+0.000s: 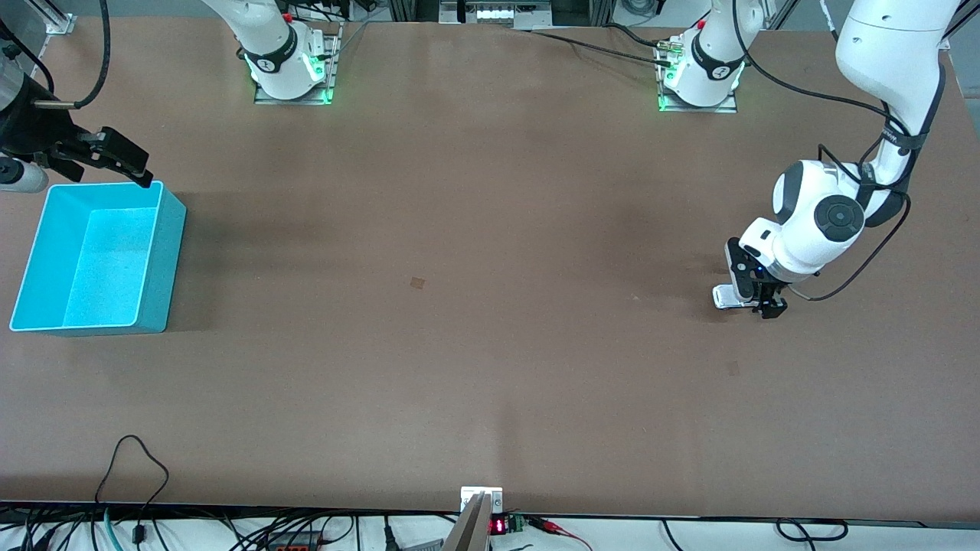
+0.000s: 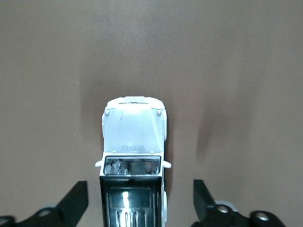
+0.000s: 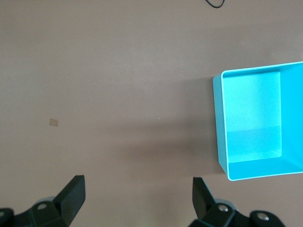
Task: Wind and store white jeep toy
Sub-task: 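Close the left gripper on the white jeep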
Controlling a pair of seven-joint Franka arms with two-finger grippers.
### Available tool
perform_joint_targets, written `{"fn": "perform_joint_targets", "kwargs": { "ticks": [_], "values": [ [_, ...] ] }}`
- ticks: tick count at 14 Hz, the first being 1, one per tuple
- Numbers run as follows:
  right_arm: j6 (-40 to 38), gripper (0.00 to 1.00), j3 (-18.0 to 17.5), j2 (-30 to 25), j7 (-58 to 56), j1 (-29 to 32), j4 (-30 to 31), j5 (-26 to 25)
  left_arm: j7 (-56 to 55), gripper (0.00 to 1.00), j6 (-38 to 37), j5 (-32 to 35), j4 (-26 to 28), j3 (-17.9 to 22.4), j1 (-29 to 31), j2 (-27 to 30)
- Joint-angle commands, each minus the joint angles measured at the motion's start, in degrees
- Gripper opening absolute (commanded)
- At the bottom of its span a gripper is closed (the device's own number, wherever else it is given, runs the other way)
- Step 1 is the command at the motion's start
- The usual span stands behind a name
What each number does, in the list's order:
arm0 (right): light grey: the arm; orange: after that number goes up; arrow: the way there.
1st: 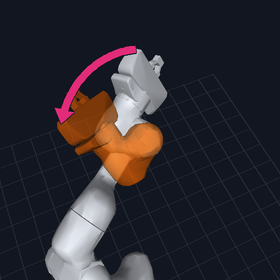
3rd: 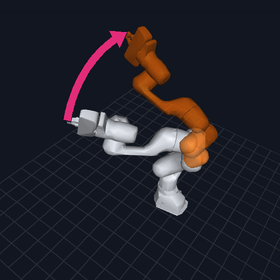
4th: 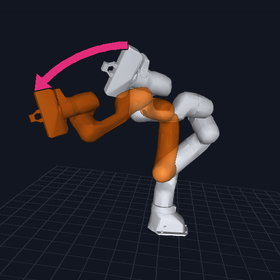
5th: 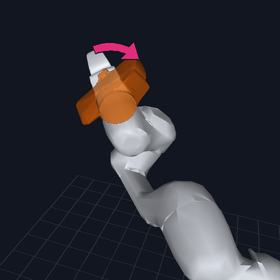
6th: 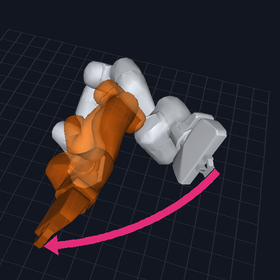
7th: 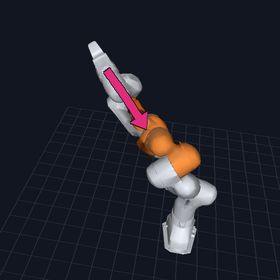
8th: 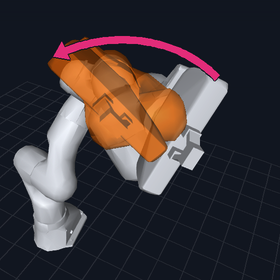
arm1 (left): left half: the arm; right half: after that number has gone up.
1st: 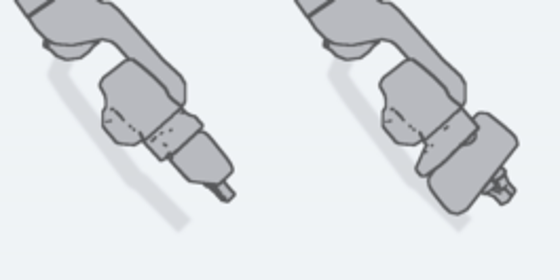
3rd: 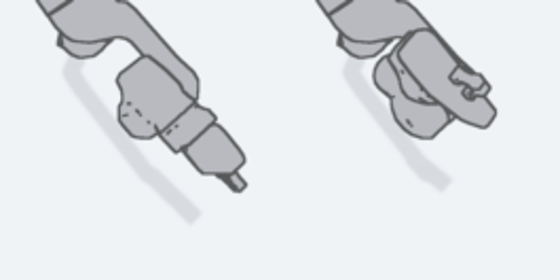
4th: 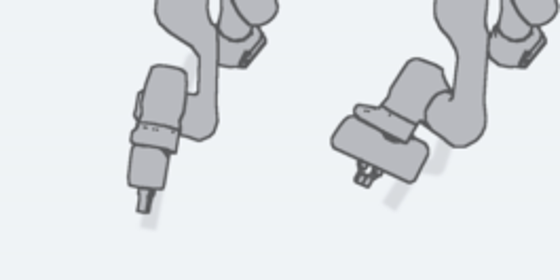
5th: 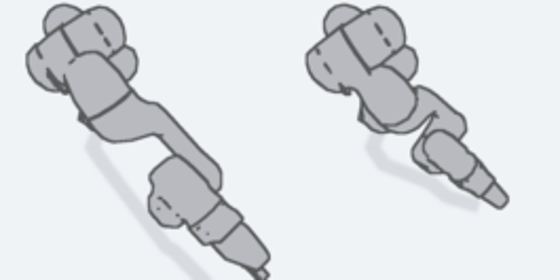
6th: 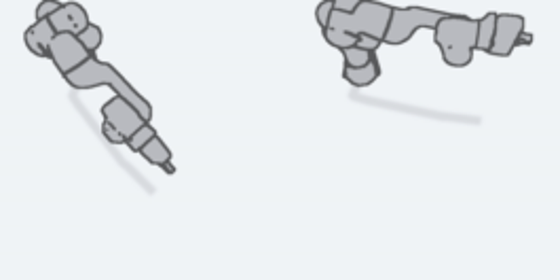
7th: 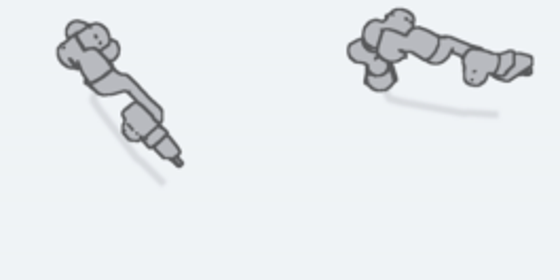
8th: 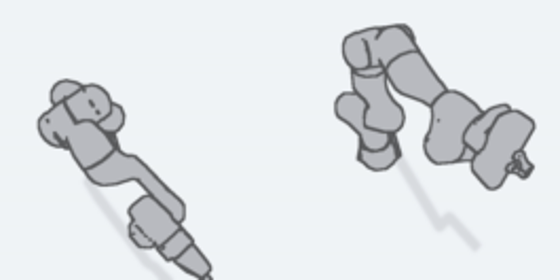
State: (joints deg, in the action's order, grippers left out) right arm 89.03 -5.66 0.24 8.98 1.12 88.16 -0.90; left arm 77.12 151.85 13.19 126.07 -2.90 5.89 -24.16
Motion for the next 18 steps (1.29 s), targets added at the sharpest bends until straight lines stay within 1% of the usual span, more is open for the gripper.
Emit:
{"fn": "perform_joint_targets", "kwargs": {
  "ticks": [1,3,4,6,11,13,15,17,18],
  "values": [
    [0.3,1.00,0.0,-0.6,0.4,0.3,0.5,0.8,3.6,0.41,1.4,1.0,0.2,-0.3,1.0,-0.1],
    [0.3,1.00,0.0,-0.6,0.4,0.3,0.5,0.8,3.7,0.23,1.4,1.0,0.2,-0.3,1.1,-0.1],
    [0.3,1.00,0.0,-0.6,0.4,0.3,0.5,0.8,4.0,0.18,1.3,1.0,0.2,-0.3,1.0,-0.1],
    [0.3,1.00,0.0,-0.6,0.4,0.3,0.5,0.8,6.6,0.13,0.8,1.0,0.1,-0.3,0.7,-0.2],
    [0.4,1.00,0.0,-0.6,0.4,0.3,0.5,0.8,7.3,0.13,0.8,1.0,0.1,-0.3,1.0,-0.3],
    [0.4,1.00,0.0,-0.6,0.4,0.3,0.5,0.8,7.4,0.13,0.6,1.0,0.0,-0.3,1.3,-1.1],
    [0.4,1.00,0.0,-0.6,0.4,0.3,0.5,0.8,7.6,0.13,0.6,1.0,-0.2,-0.2,3.2,-1.9],
    [0.4,1.00,0.0,-0.6,0.4,0.3,0.5,0.8,10.6,0.13,0.6,1.0,-0.6,0.1,5.2,-2.4],
    [0.4,1.00,0.0,-0.6,0.4,0.3,0.5,0.8,12.4,0.13,0.7,1.0,-0.6,0.1,7.1,-2.6]
  ]
}}
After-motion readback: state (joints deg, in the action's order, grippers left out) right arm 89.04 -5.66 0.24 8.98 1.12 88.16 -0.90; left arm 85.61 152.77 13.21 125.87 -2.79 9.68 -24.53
